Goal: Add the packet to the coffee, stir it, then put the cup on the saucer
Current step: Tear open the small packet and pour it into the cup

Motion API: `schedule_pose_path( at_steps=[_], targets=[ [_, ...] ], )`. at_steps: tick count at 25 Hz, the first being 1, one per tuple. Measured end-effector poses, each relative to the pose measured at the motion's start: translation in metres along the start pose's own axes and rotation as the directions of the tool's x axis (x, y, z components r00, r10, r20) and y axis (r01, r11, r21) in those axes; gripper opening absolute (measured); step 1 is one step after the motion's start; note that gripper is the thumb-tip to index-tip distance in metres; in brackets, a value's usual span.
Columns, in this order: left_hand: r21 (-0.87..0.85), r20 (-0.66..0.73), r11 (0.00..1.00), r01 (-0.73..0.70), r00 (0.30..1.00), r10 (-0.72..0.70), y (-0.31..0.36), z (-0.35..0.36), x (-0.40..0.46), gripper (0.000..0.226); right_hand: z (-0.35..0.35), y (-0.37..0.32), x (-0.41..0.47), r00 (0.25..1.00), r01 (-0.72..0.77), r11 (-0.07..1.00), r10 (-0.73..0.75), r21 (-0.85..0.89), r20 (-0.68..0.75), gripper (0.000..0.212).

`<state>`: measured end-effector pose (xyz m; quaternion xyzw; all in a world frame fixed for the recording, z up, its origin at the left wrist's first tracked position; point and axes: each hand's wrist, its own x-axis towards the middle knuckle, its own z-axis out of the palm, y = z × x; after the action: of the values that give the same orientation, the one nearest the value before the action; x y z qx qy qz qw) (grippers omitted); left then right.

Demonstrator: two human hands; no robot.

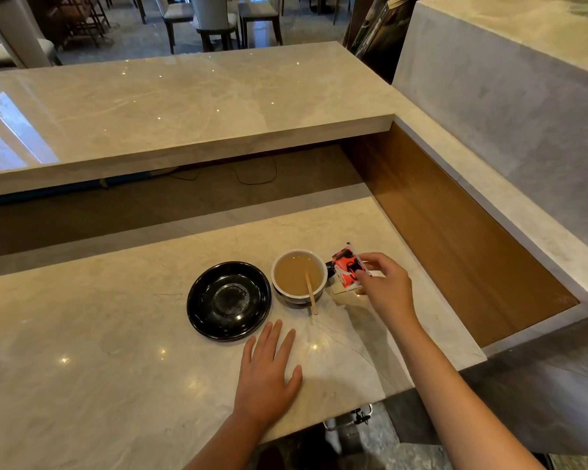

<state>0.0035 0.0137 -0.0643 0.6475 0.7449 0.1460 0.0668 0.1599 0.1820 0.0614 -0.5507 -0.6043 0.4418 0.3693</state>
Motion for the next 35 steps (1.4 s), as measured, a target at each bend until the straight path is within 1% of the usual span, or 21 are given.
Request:
schedule_pose_path(
  at_steps=[2, 3, 5, 6, 8, 11, 14, 21, 22, 24, 26, 27, 28, 29, 31, 33, 35],
  targets=[
    [-0.007, -0.001, 1.0, -0.002, 1.0, 0.002, 0.0, 0.0, -0.001, 0.059, 0.009, -0.005, 0.006, 0.99, 0.136, 0.98, -0.128, -0.143, 0.06, 0.024],
    [-0.012, -0.004, 1.0, -0.003, 1.0, 0.003, 0.0, 0.0, -0.001, 0.059, 0.012, -0.008, 0.007, 0.974, 0.22, 0.949, -0.202, -0.224, 0.099, 0.024],
    [-0.023, -0.01, 1.0, -0.005, 1.0, 0.005, 0.0, -0.001, -0.001, 0.059, 0.018, -0.012, 0.01, 0.923, 0.384, 0.841, -0.342, -0.381, 0.176, 0.023],
    [-0.027, -0.014, 1.0, -0.005, 1.0, 0.005, 0.0, -0.001, -0.001, 0.059, 0.02, -0.013, 0.012, 0.898, 0.44, 0.787, -0.389, -0.432, 0.206, 0.023],
    [-0.037, -0.022, 0.999, -0.004, 1.0, 0.003, 0.0, -0.001, -0.001, 0.059, 0.022, -0.015, 0.014, 0.862, 0.505, 0.712, -0.444, -0.489, 0.243, 0.023],
    [-0.046, -0.028, 0.999, -0.003, 1.0, 0.002, 0.0, -0.001, -0.001, 0.058, 0.024, -0.016, 0.015, 0.824, 0.557, 0.637, -0.501, -0.533, 0.263, 0.024],
    [-0.044, -0.032, 0.999, -0.007, 0.999, 0.006, 0.001, -0.001, -0.001, 0.058, 0.024, -0.014, 0.016, 0.799, 0.587, 0.575, -0.524, -0.57, 0.295, 0.025],
    [-0.046, -0.028, 0.999, -0.001, 1.0, 0.0, 0.001, 0.0, 0.0, 0.059, 0.026, -0.006, 0.018, 0.828, 0.543, 0.611, -0.505, -0.576, 0.244, 0.022],
    [-0.044, -0.026, 0.999, 0.0, 1.0, -0.001, 0.001, 0.0, 0.0, 0.059, 0.026, -0.005, 0.017, 0.844, 0.518, 0.644, -0.491, -0.563, 0.216, 0.022],
    [-0.04, -0.021, 0.999, -0.001, 1.0, 0.0, 0.001, 0.0, 0.0, 0.059, 0.028, -0.003, 0.017, 0.911, 0.401, 0.78, -0.395, -0.48, 0.119, 0.021],
    [-0.038, -0.016, 0.999, -0.001, 1.0, 0.0, 0.0, 0.0, 0.0, 0.059, 0.028, 0.002, 0.017, 0.976, 0.212, 0.93, -0.217, -0.299, 0.017, 0.016],
    [-0.035, -0.014, 0.999, -0.001, 1.0, 0.0, 0.0, 0.0, 0.0, 0.059, 0.027, 0.003, 0.017, 0.994, 0.105, 0.978, -0.111, -0.182, -0.019, 0.014],
    [-0.029, -0.01, 1.0, -0.001, 1.0, 0.001, 0.0, 0.0, 0.0, 0.059, 0.025, 0.004, 0.017, 0.999, 0.002, 0.998, -0.004, -0.059, -0.036, 0.012],
    [-0.023, -0.007, 1.0, -0.001, 1.0, 0.001, 0.0, -0.001, 0.0, 0.059, 0.023, 0.005, 0.015, 0.995, -0.095, 0.993, 0.097, 0.066, -0.031, 0.012],
    [-0.018, -0.001, 1.0, -0.001, 1.0, 0.001, 0.0, -0.001, -0.001, 0.059, 0.02, 0.003, 0.01, 0.967, -0.251, 0.921, 0.252, 0.297, 0.035, 0.01],
    [-0.009, 0.003, 1.0, -0.002, 1.0, 0.002, 0.0, -0.001, -0.001, 0.059, 0.015, 0.005, 0.006, 0.937, -0.346, 0.818, 0.325, 0.459, 0.128, 0.012],
    [-0.006, 0.004, 1.0, -0.006, 1.0, 0.006, 0.0, -0.001, -0.001, 0.059, 0.004, 0.011, 0.004, 0.917, -0.395, 0.742, 0.349, 0.541, 0.191, 0.014]
  ],
)
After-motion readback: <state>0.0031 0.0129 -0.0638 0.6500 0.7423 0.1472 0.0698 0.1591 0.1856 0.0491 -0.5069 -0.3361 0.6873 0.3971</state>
